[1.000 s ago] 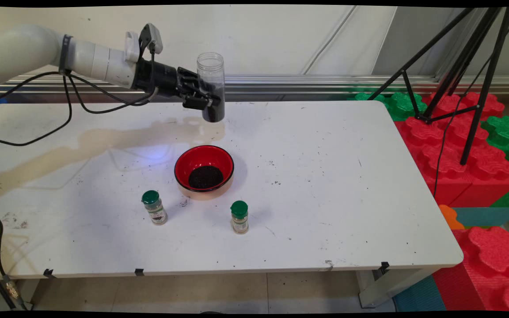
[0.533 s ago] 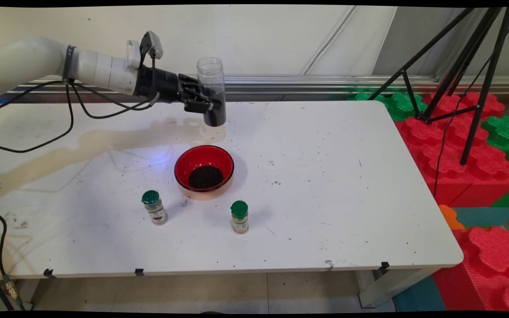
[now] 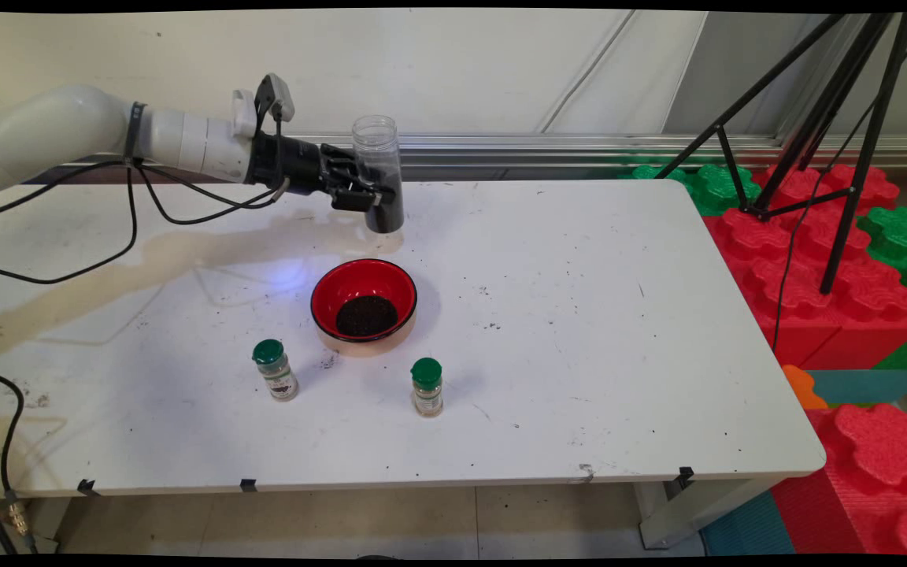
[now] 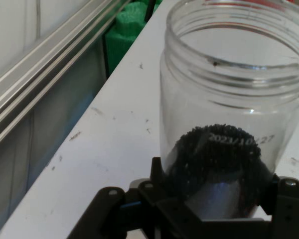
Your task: Place the picked object on the table
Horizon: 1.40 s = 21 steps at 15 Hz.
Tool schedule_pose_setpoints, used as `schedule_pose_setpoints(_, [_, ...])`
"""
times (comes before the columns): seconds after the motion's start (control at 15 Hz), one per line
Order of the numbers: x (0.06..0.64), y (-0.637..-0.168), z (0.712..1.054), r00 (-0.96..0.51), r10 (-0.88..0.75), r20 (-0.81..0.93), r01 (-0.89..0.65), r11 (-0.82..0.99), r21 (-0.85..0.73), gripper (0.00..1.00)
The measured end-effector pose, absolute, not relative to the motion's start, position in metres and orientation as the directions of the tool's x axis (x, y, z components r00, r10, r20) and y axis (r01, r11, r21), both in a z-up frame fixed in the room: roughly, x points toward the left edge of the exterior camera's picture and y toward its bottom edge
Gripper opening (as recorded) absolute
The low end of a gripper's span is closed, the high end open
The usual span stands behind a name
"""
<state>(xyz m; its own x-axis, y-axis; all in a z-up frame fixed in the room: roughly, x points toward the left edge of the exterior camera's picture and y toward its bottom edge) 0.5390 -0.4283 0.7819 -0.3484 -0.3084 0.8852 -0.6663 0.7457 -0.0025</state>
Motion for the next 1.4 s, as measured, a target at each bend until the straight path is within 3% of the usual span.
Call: schedule_pose_setpoints(1.4, [0.545, -0.438, 0.737, -0.379, -0.306, 0.873, -0.651, 0.759, -0.017, 0.0])
